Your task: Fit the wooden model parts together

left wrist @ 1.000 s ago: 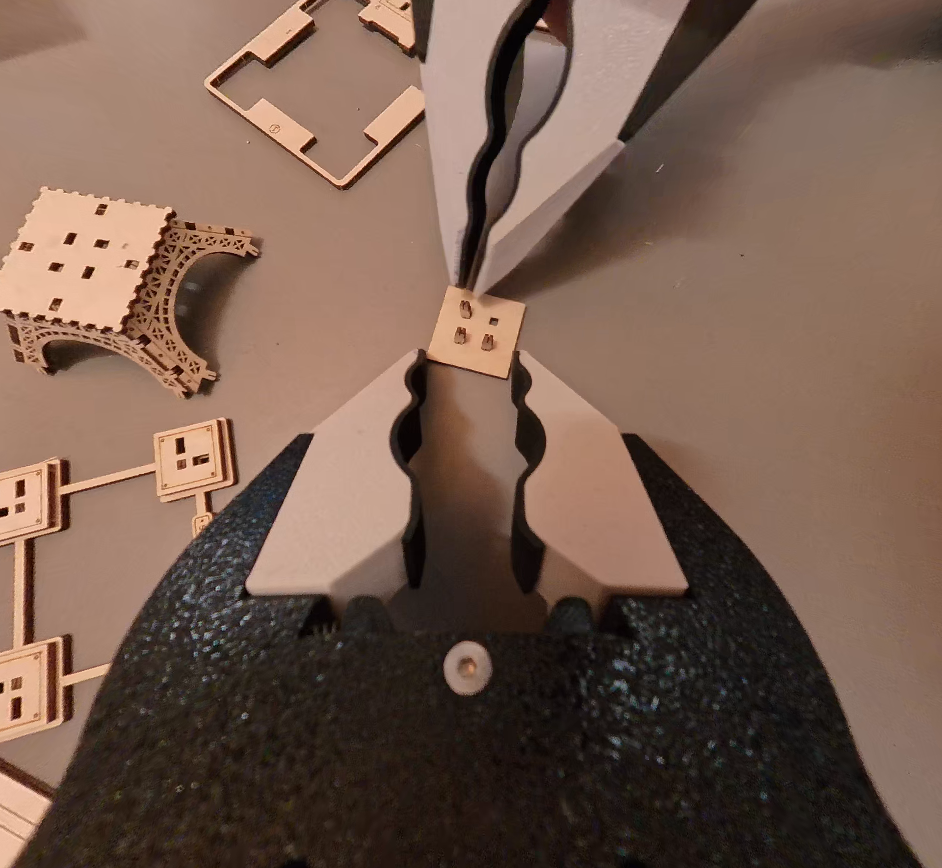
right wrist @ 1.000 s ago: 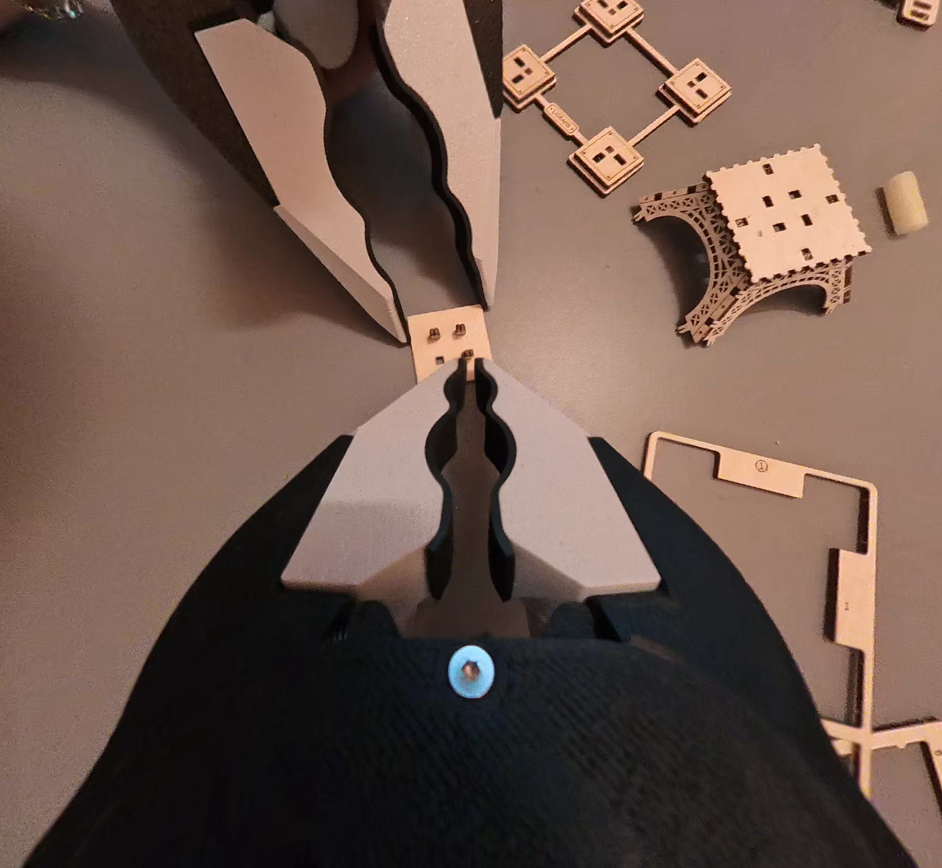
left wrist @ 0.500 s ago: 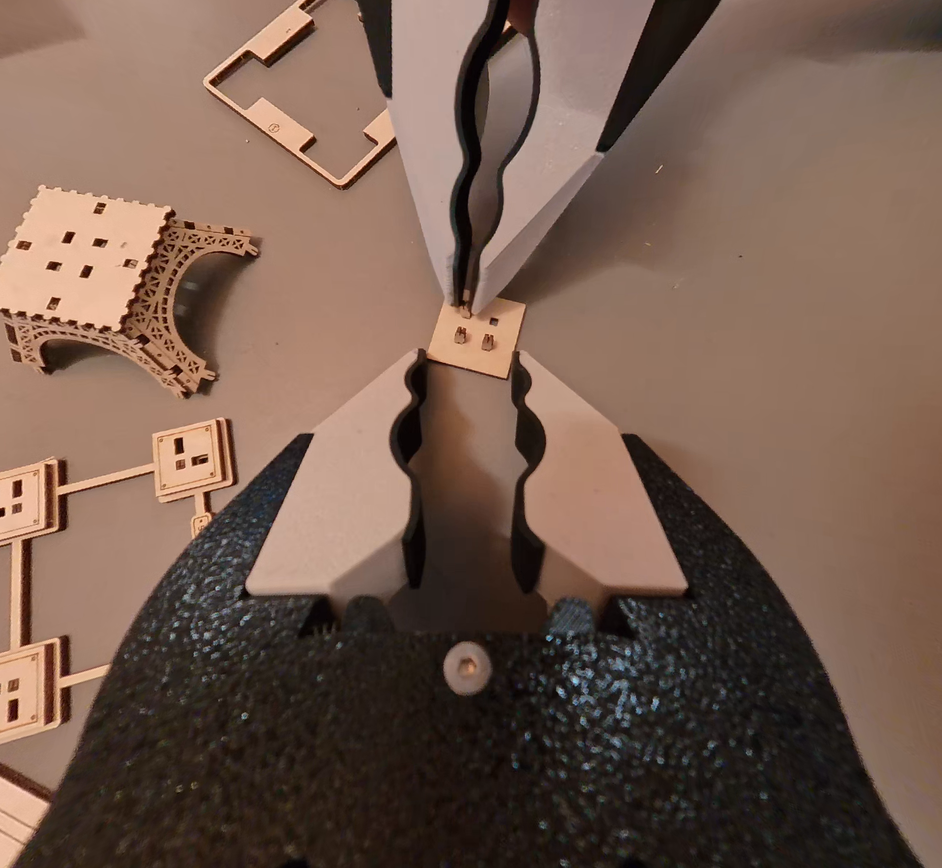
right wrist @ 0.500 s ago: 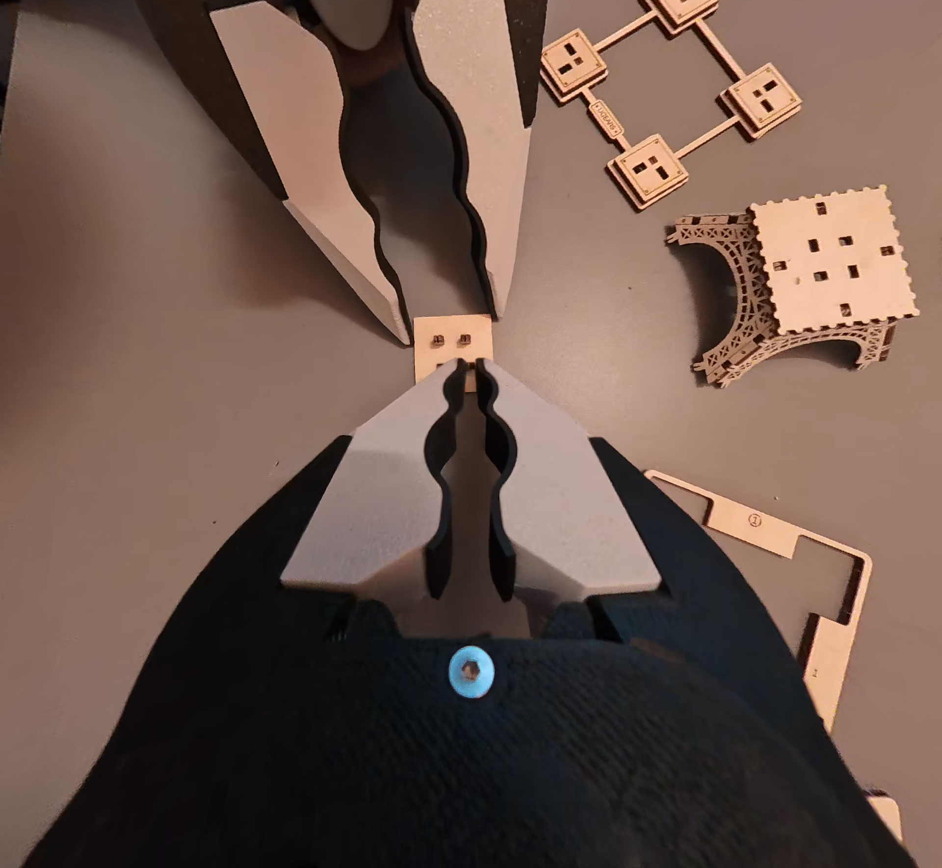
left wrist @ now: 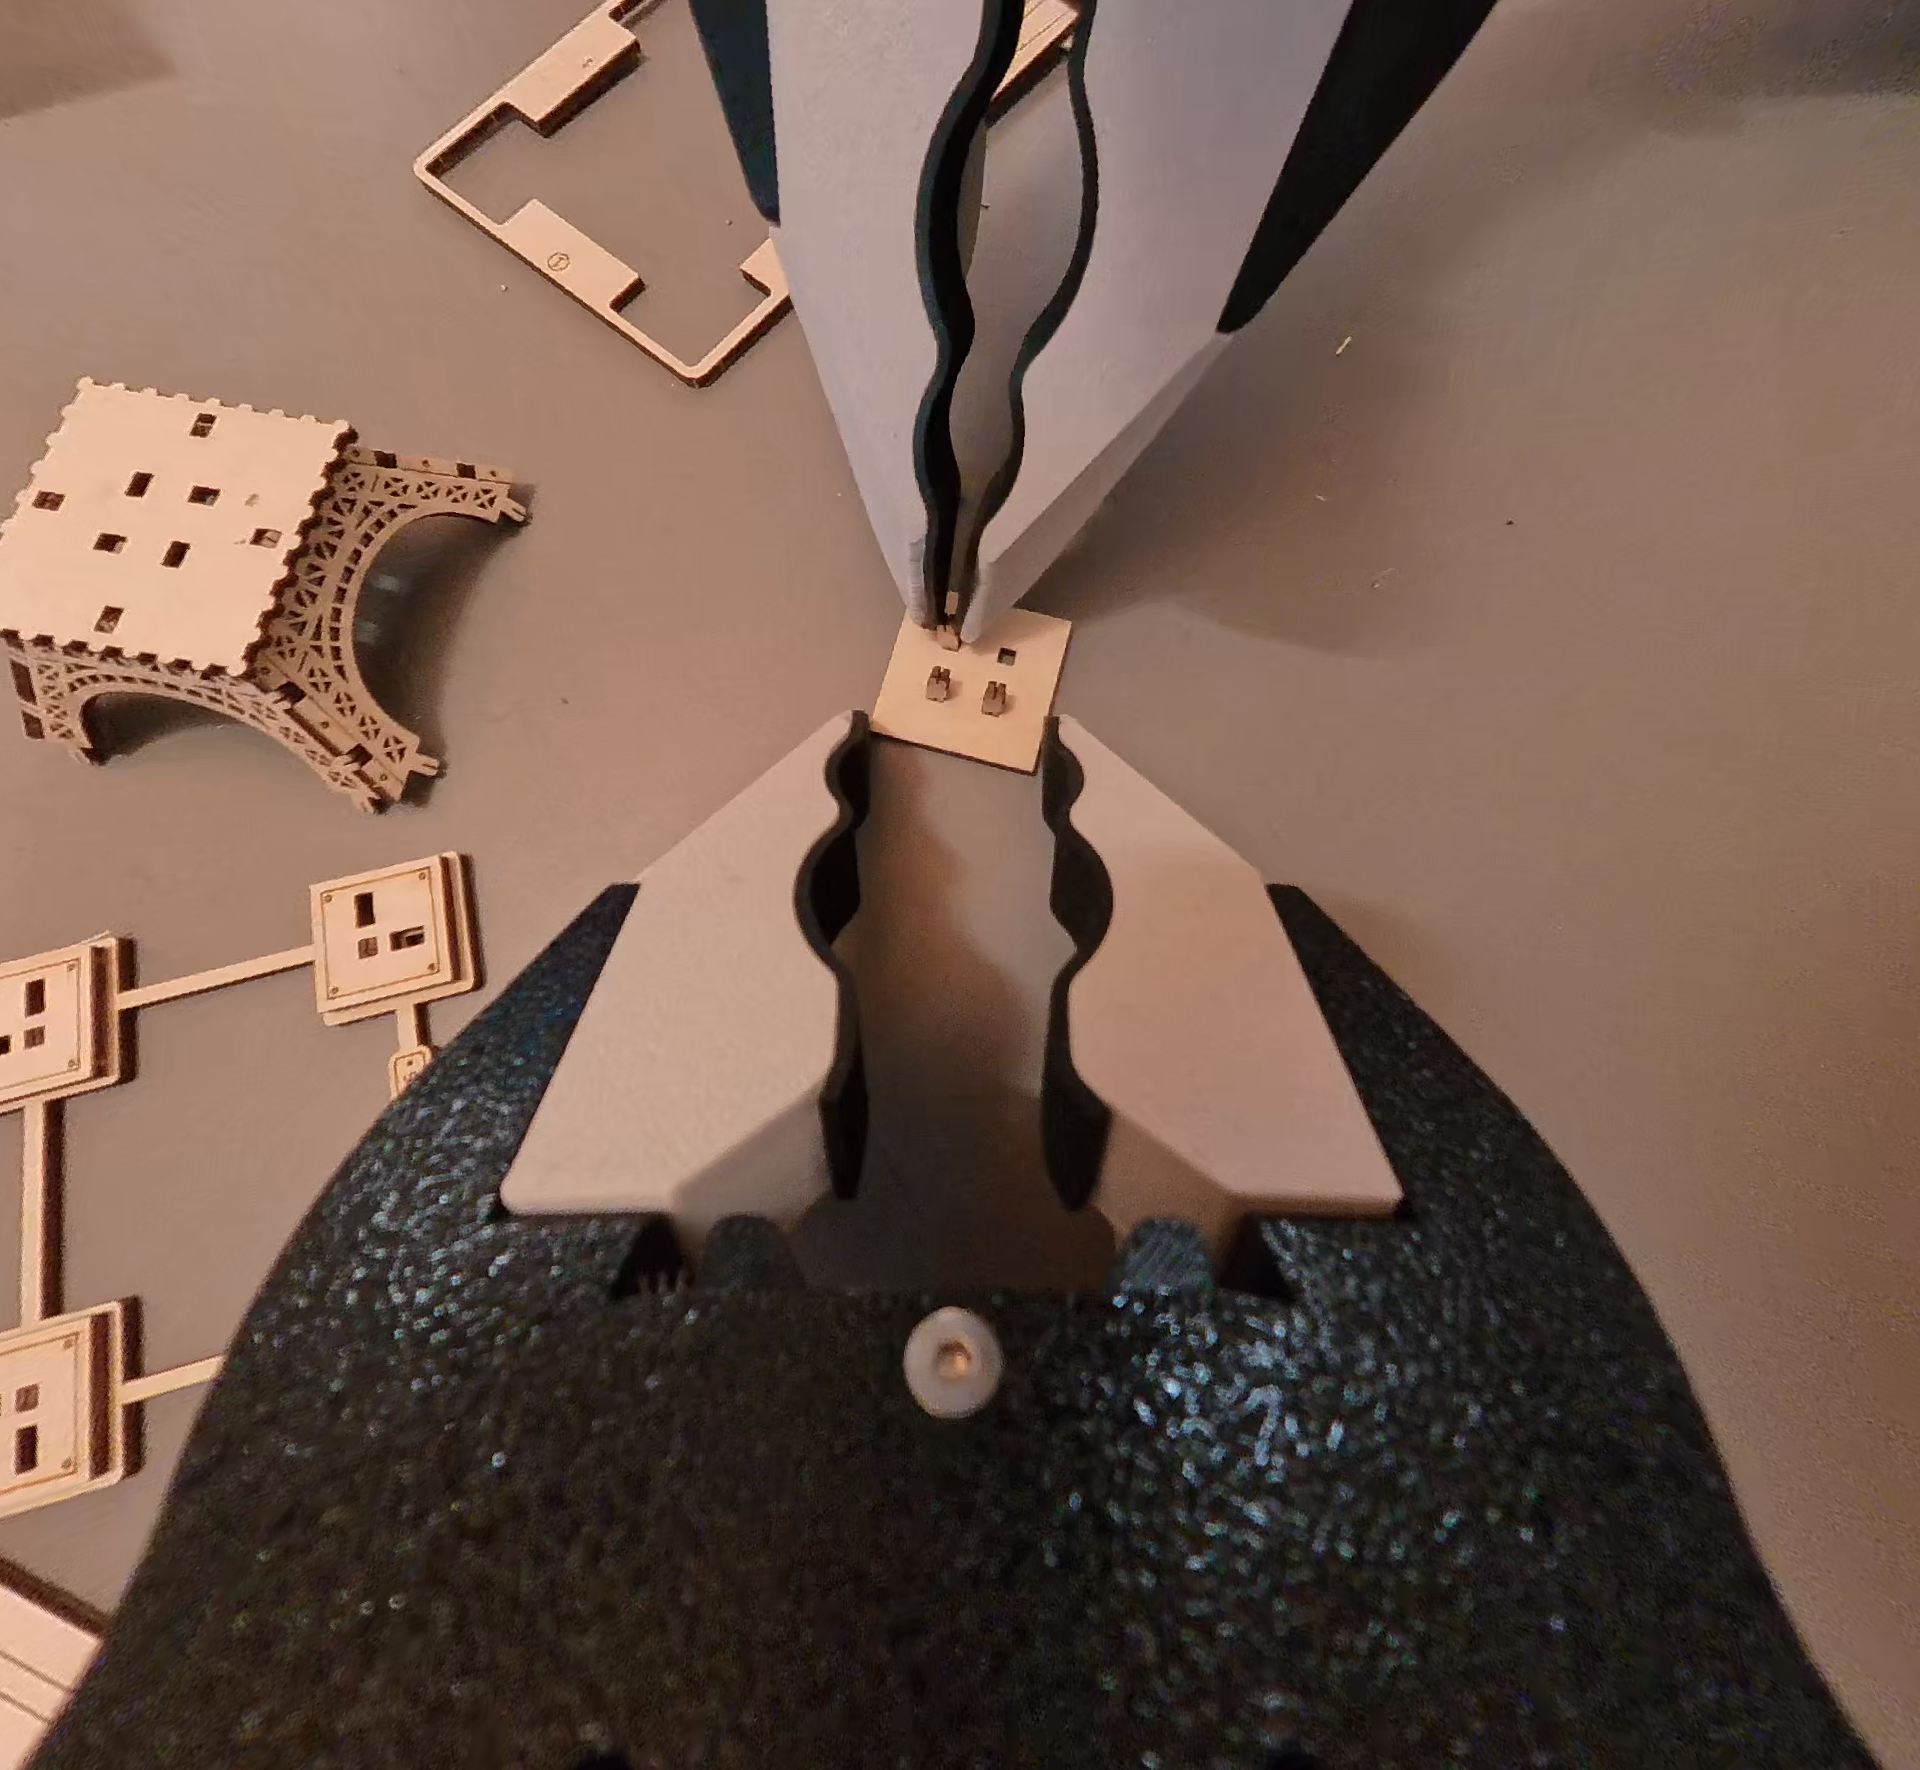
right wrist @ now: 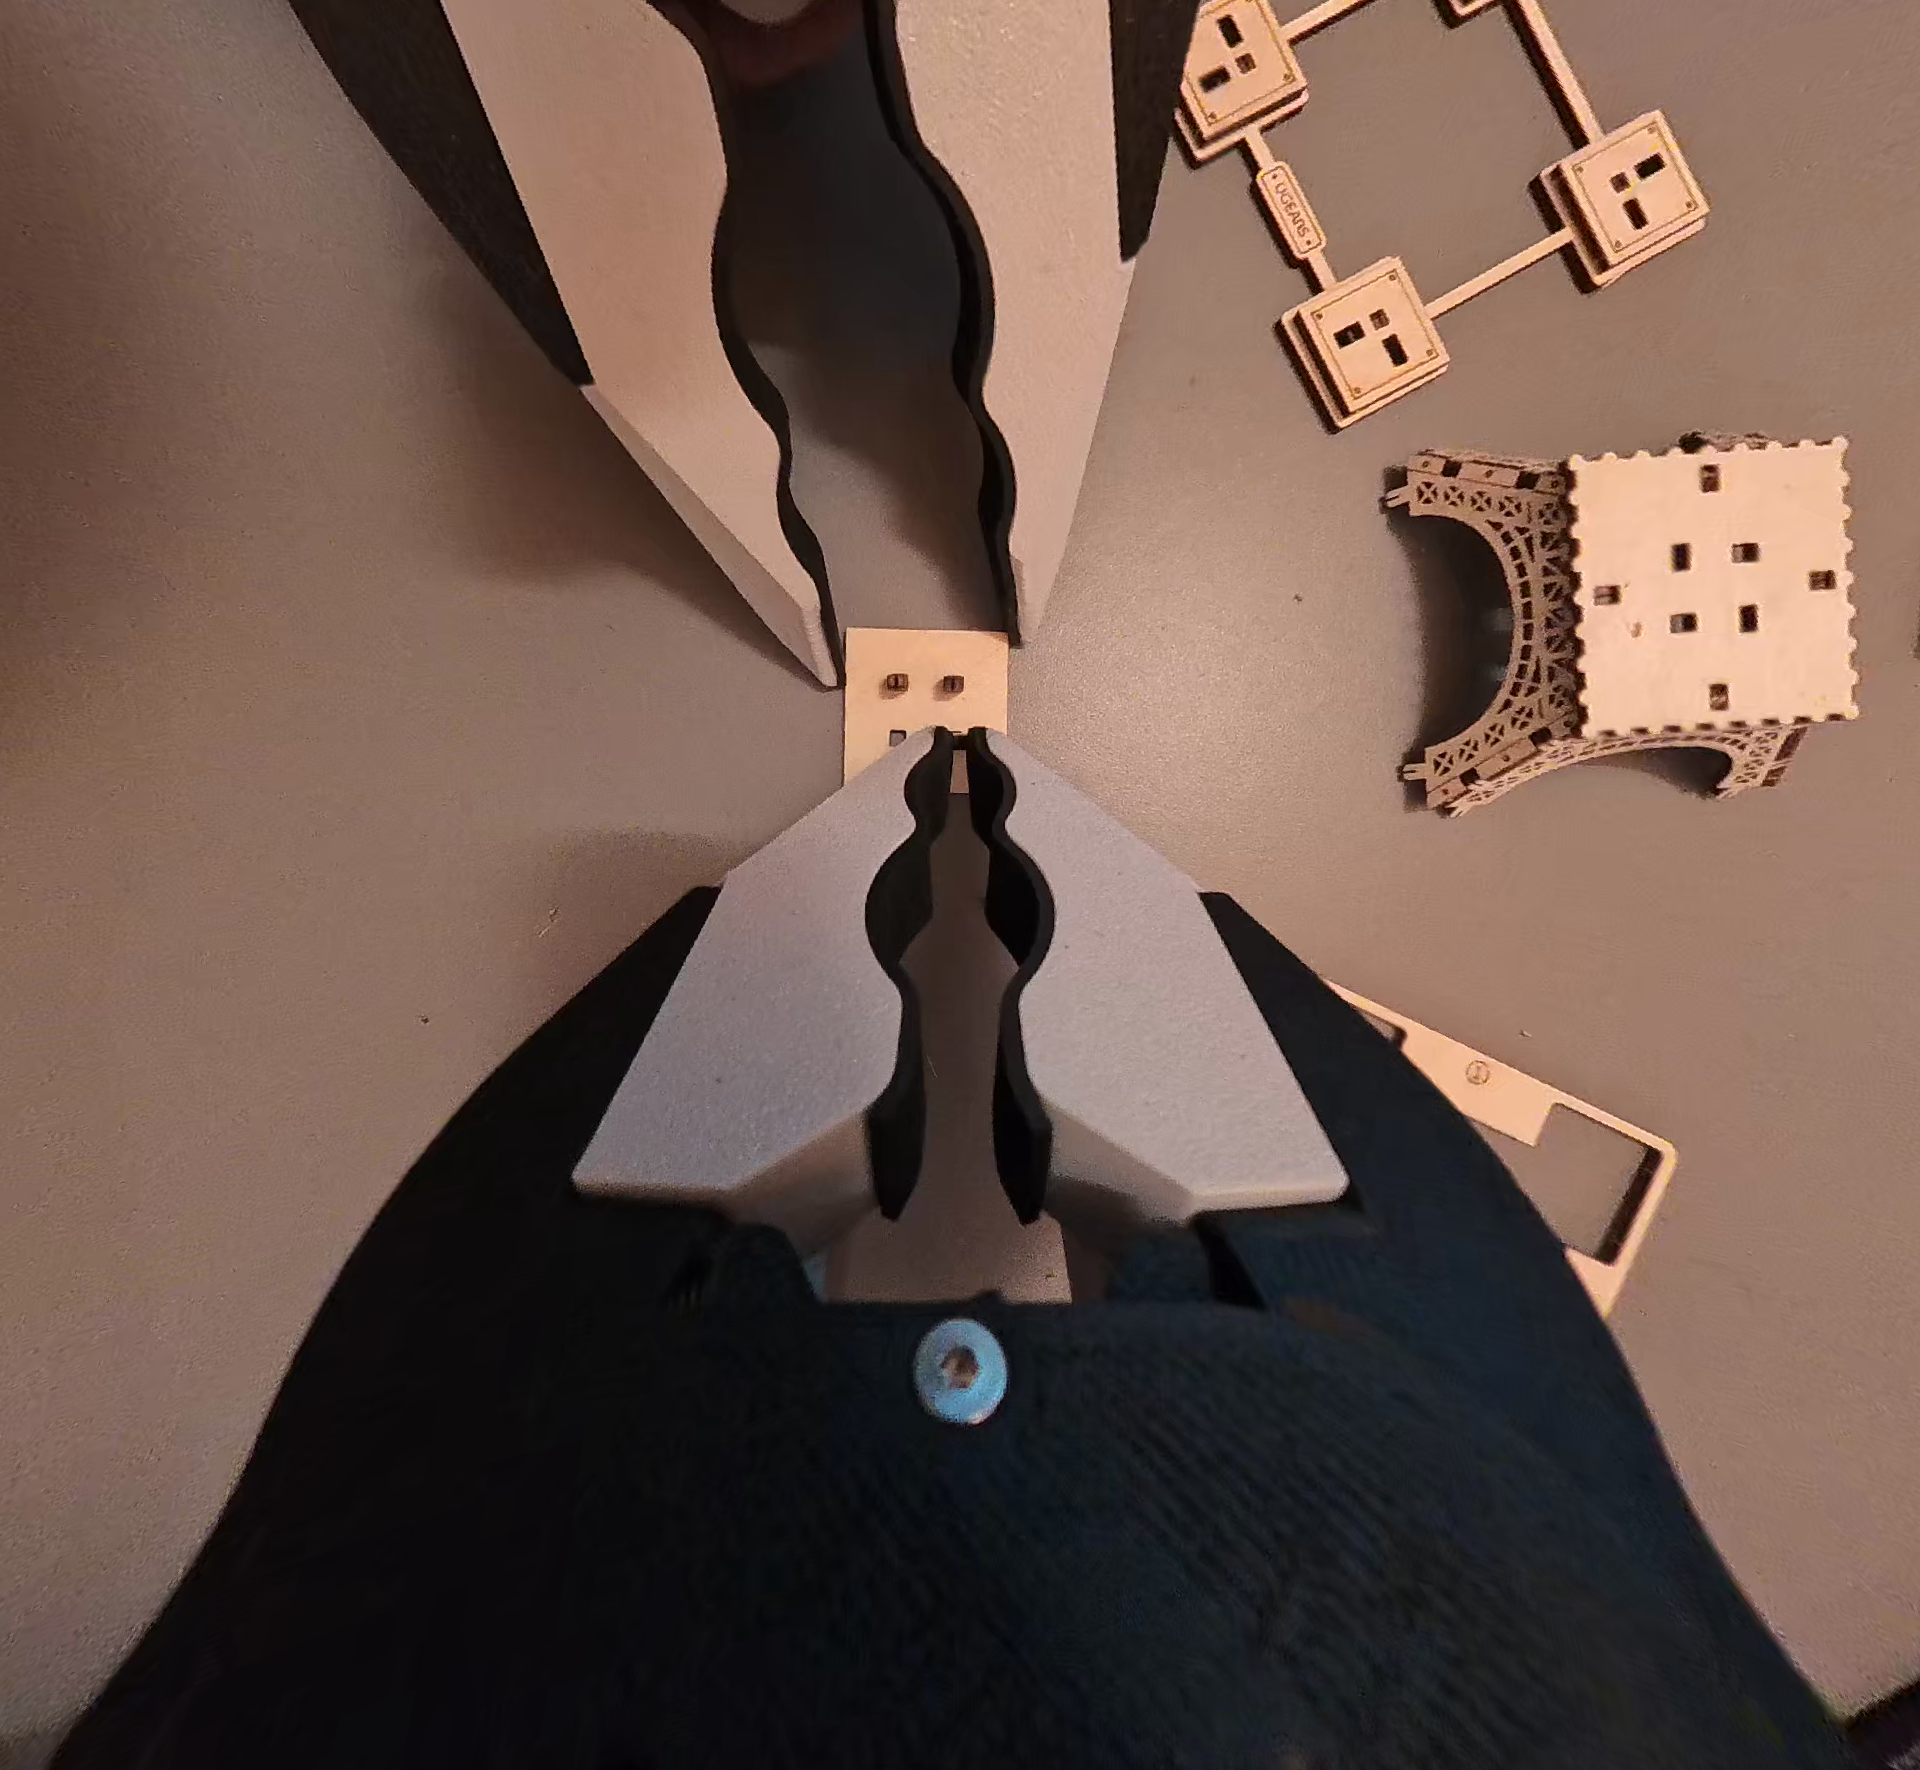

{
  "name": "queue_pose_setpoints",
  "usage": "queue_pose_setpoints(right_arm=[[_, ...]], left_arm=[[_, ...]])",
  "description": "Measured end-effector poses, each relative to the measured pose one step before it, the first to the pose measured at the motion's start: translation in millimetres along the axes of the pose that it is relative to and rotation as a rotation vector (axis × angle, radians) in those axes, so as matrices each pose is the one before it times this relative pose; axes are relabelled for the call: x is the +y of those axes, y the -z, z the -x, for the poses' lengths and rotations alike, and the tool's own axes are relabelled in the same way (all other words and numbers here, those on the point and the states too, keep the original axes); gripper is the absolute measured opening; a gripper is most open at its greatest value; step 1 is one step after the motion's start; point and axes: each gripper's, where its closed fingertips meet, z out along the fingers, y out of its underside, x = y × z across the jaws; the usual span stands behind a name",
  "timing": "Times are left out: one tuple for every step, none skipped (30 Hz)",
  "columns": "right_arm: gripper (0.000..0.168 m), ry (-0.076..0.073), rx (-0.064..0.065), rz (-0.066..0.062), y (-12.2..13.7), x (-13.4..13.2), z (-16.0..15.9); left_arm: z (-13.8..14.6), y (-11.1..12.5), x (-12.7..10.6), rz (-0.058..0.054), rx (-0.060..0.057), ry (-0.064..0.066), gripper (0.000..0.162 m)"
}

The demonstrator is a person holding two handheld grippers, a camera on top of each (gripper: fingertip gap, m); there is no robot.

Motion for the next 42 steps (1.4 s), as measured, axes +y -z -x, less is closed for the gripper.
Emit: queue_pose_setpoints(right_arm=[[0.001, 0.0033, -0.0005, 0.0108, -0.13, 0.06, 0.01], [0.001, -0.0034, -0.0026, 0.0076, -0.09, 0.06, 0.04], [0.001, -0.0047, -0.0031, 0.0038, -0.15, -0.15, 0.00], [0.001, -0.0046, -0.0025, 0.0020, -0.02, 0.02, 0.01], [0.001, -0.0031, -0.0015, 0.0033, -0.05, 0.00, -0.03], [0.001, 0.0012, 0.0007, 0.0043, -0.06, -0.02, 0.07], [0.001, 0.0003, 0.0006, 0.0055, -0.11, -0.09, -0.01], [0.001, -0.0021, -0.0011, 0.0055, -0.06, -0.02, 0.04], [0.001, -0.0018, -0.0009, 0.0039, -0.03, 0.01, 0.02], [0.001, -0.0037, 0.0000, 0.0011, -0.16, -0.27, 0.02], [0.001, -0.0009, 0.0014, -0.0018, -0.15, -0.50, 0.06], [0.001, 0.0046, 0.0036, -0.0031, -0.01, -0.28, 0.03], [0.000, 0.0027, 0.0038, -0.0067, 0.01, -0.52, -0.06], [0.000, 0.0018, 0.0033, -0.0110, -0.08, -0.58, -0.03], [0.001, -0.0022, 0.0006, -0.0118, 0.51, -0.39, 0.08], [0.007, -0.0089, -0.0034, -0.0239, 1.23, -2.68, 0.66], [0.018, -0.0096, -0.0119, -0.0318, 2.19, -4.59, 2.53], [0.023, -0.0040, -0.0059, -0.0216, 2.51, -3.40, 1.91], [0.025, 0.0031, 0.0065, -0.0004, 2.66, -0.40, 0.17], [0.028, 0.0085, 0.0191, 0.0143, 3.06, 2.22, -1.79], [0.029, 0.0076, 0.0266, 0.0155, 3.64, 3.05, -3.28], [0.027, -0.0040, 0.0269, 0.0121, 3.84, 3.74, -3.78], [0.022, -0.0180, 0.0261, 0.0094, 3.15, 4.39, -4.41], [0.017, -0.0238, 0.0231, 0.0028, 1.90, 4.48, -4.14], [0.012, -0.0239, 0.0107, -0.0026, 0.48, 4.29, -1.88], [0.009, -0.0242, 0.0017, -0.0021, -0.58, 4.56, -0.04], [0.010, -0.0183, -0.0065, 0.0004, -0.95, 5.00, 1.48], [0.012, -0.0112, -0.0034, -0.0051, -0.75, 3.78, 1.27], [0.014, -0.0115, 0.0055, -0.0103, -0.41, 2.65, -0.39], [0.014, -0.0142, -0.0007, -0.0119, -0.09, 1.61, 0.00], [0.014, -0.0179, -0.0100, -0.0120, -0.11, 0.77, 1.24], [0.013, -0.0208, -0.0066, -0.0084, -0.60, 0.35, 0.69], [0.013, -0.0217, 0.0011, -0.0021, -1.08, 0.60, -0.11], [0.013, -0.0202, 0.0021, 0.0009, -1.21, 0.55, 0.10], [0.012, -0.0211, 0.0116, -0.0020, -1.54, -0.04, -1.20], [0.013, -0.0238, 0.0153, -0.0030, -1.49, -0.20, -1.83], [0.013, -0.0250, 0.0072, 0.0009, -1.41, 0.39, -0.96], [0.013, -0.0249, 0.0039, -0.0001, -1.22, 0.22, -0.61], [0.012, -0.0218, 0.0008, -0.0119, -0.30, -1.63, -0.31], [0.012, -0.0181, -0.0092, -0.0004, -0.39, 0.10, 1.14], [0.006, -0.0104, 0.0029, 0.0018, -0.01, 0.30, -0.49], [0.002, 0.0013, 0.0119, 0.0059, 0.12, 0.77, -1.54]], left_arm=[[0.00, 0.00, 0.00, 0.0000, 0.0000, 0.0000, 0.031], [0.01, 0.00, 0.00, 0.0000, 0.0000, 0.0000, 0.031], [0.00, 0.00, 0.00, 0.0000, 0.0000, 0.0000, 0.031], [0.02, -0.07, 0.08, 0.0000, -0.0001, -0.0001, 0.030], [0.05, -0.07, -0.06, 0.0000, 0.0000, 0.0000, 0.031], [0.05, 0.03, 0.03, 0.0000, 0.0002, 0.0002, 0.031], [-0.05, 0.00, 0.00, 0.0000, 0.0003, 0.0002, 0.031], [0.07, 0.04, 0.03, 0.0000, 0.0001, 0.0000, 0.031], [-0.02, -0.10, 0.05, 0.0000, -0.0003, -0.0004, 0.031], [-0.01, -0.03, -0.03, 0.0000, -0.0003, -0.0004, 0.031], [0.00, 0.07, 0.06, 0.0000, -0.0002, -0.0002, 0.031], [0.06, 0.00, 0.00, 0.0000, -0.0003, -0.0003, 0.031], [0.03, -0.03, -0.03, 0.0000, -0.0006, -0.0006, 0.031], [-0.01, -0.04, 0.10, 0.0000, -0.0005, -0.0006, 0.031], [-0.07, 0.03, 0.02, 0.0000, -0.0003, -0.0004, 0.031], [0.04, 0.00, 0.00, 0.0000, -0.0002, -0.0002, 0.031], [0.02, 0.00, 0.00, 0.0000, -0.0001, -0.0001, 0.031], [-0.01, 0.00, 0.00, 0.0000, 0.0000, 0.0001, 0.031], [0.01, -0.07, 0.07, 0.0000, 0.0000, -0.0001, 0.031], [0.08, 0.04, 0.03, 0.0000, 0.0000, 0.0001, 0.031], [-0.05, 0.00, 0.00, 0.0000, 0.0002, 0.0003, 0.031], [0.09, 0.03, 0.03, 0.0000, 0.0000, 0.0000, 0.031], [-0.07, -0.03, -0.03, 0.0000, -0.0001, -0.0001, 0.031], [0.02, 0.00, 0.00, 0.0000, -0.0001, -0.0001, 0.031], [0.04, 0.06, 0.06, 0.0000, -0.0004, -0.0005, 0.031], [0.02, -0.10, 0.05, 0.0000, -0.0004, -0.0006, 0.031], [-0.07, 0.03, 0.03, 0.0000, -0.0002, -0.0004, 0.031], [0.05, 0.00, 0.00, 0.0000, -0.0002, -0.0004, 0.031], [-0.02, -0.03, -0.03, 0.0000, -0.0002, -0.0004, 0.031], [-0.01, 0.06, 0.05, 0.0000, -0.0001, -0.0002, 0.031], [0.01, 0.00, 0.00, 0.0000, 0.0000, -0.0001, 0.030], [-0.07, -0.03, -0.03, 0.0000, -0.0001, -0.0001, 0.030], [0.02, 0.07, -0.07, 0.0000, -0.0001, -0.0001, 0.030], [0.03, 0.00, 0.00, 0.0000, -0.0002, -0.0002, 0.030], [0.02, 0.00, 0.00, 0.0000, -0.0001, -0.0001, 0.030], [0.01, 0.00, 0.00, 0.0000, -0.0001, 0.0000, 0.030], [-0.04, -0.04, -0.03, 0.0000, -0.0002, -0.0002, 0.030], [0.01, 0.06, 0.05, 0.0000, -0.0003, -0.0003, 0.030], [-0.03, -0.04, -0.03, 0.0000, -0.0003, -0.0003, 0.030], [-0.05, 0.03, 0.02, 0.0000, -0.0004, -0.0005, 0.030], [0.07, 0.07, -0.08, 0.0000, -0.0003, -0.0003, 0.030], [0.01, -0.03, -0.03, 0.0000, -0.0005, -0.0004, 0.030]])
